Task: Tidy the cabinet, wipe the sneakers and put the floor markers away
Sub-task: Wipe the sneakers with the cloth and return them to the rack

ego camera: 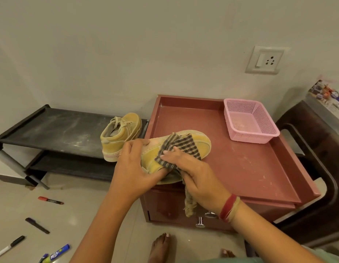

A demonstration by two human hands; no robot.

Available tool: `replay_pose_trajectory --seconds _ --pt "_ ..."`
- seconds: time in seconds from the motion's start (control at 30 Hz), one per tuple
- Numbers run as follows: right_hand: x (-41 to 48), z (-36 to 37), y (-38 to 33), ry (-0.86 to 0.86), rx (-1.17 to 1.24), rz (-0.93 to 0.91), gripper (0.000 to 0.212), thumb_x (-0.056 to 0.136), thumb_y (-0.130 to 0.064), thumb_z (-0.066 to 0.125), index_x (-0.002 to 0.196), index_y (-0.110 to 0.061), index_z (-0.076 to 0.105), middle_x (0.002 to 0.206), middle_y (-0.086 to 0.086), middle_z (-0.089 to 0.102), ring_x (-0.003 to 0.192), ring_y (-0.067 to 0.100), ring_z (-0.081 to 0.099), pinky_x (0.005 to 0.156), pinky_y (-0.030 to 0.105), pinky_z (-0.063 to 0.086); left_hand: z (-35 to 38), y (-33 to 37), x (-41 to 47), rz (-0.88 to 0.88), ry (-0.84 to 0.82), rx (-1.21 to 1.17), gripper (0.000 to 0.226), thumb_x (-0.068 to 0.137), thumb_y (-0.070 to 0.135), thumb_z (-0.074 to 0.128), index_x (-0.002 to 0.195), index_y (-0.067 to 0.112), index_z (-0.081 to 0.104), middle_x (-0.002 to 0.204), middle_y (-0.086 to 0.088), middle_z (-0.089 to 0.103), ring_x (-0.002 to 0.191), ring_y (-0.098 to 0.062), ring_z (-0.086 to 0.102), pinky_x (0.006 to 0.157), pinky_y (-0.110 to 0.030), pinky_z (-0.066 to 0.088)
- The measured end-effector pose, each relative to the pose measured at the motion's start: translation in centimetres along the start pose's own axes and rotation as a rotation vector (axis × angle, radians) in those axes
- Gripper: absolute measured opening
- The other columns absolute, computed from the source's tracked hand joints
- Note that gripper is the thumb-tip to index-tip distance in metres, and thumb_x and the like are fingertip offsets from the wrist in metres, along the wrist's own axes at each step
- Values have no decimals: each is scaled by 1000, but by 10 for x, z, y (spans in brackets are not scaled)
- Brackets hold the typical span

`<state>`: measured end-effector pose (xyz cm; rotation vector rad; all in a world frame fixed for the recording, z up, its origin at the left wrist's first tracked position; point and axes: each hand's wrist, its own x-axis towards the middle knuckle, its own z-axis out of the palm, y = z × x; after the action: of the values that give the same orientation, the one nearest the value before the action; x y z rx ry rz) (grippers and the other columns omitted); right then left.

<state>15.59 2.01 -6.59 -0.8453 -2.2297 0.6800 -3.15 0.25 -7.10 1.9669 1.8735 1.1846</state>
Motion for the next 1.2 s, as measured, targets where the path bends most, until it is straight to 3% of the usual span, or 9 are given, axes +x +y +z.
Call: replay_pose_trajectory --seconds 0.13,0.23,0.43,0.53,0.7,0.77,0.97,1.1,1.2 --pt "9 -3 18 159 -22 160 54 81 0 35 127 -18 56 130 -8 51 130 0 34 111 29 30 3 2 0 4 6 2 90 56 77 61 124 19 51 120 5 46 107 -3 42 79 -15 38" --pt "10 9 2 69 -56 87 56 79 5 36 128 -13 55 131 -6 49 133 3 29 114 20 20 3 2 2 33 12 -3 81 61 70 63 122 17 53 119 2 47 106 -5 45 82 -25 47" --pt "19 -4 20 182 -159 259 54 86 10 40 132 -16 51 140 2 47 138 12 26 116 30 21 -5 1 1 98 -22 37 77 57 68 66 118 21 62 114 6 50 101 2 43 78 -8 36" --pt "11 10 1 44 -148 110 57 84 10 40 133 -16 50 140 0 46 138 10 24 114 16 14 -6 2 1 101 -17 34 76 57 65 66 117 19 65 112 2 54 101 -5 49 79 -12 40" --pt "16 -4 31 174 -182 288 57 86 10 37 133 -21 50 141 -1 46 138 13 29 115 37 26 -7 3 3 76 -23 60 82 57 74 63 118 20 65 114 5 54 100 -1 46 78 -3 31" --pt "13 0 21 145 -182 259 55 86 6 35 133 -19 49 141 1 46 138 16 29 116 32 23 -7 4 4 69 -29 76 84 56 77 61 119 22 61 114 7 52 99 1 44 75 -3 32" --pt "7 0 16 50 -150 140 59 83 7 37 134 -20 48 142 -3 44 138 10 27 116 28 21 3 7 6 86 -78 117 94 58 81 58 130 21 51 122 4 45 109 -9 47 88 -32 49" --pt "17 -7 31 166 -196 329 55 88 8 38 135 -20 48 144 0 42 139 15 28 114 38 26 5 6 7 44 -66 101 96 57 83 56 131 23 52 123 5 46 110 -9 46 89 -32 47" --pt "9 8 9 32 -121 156 57 85 7 37 135 -18 47 144 0 42 139 13 22 117 30 18 4 7 9 63 -55 75 93 57 78 59 128 19 55 121 4 48 106 -4 45 86 -28 48"
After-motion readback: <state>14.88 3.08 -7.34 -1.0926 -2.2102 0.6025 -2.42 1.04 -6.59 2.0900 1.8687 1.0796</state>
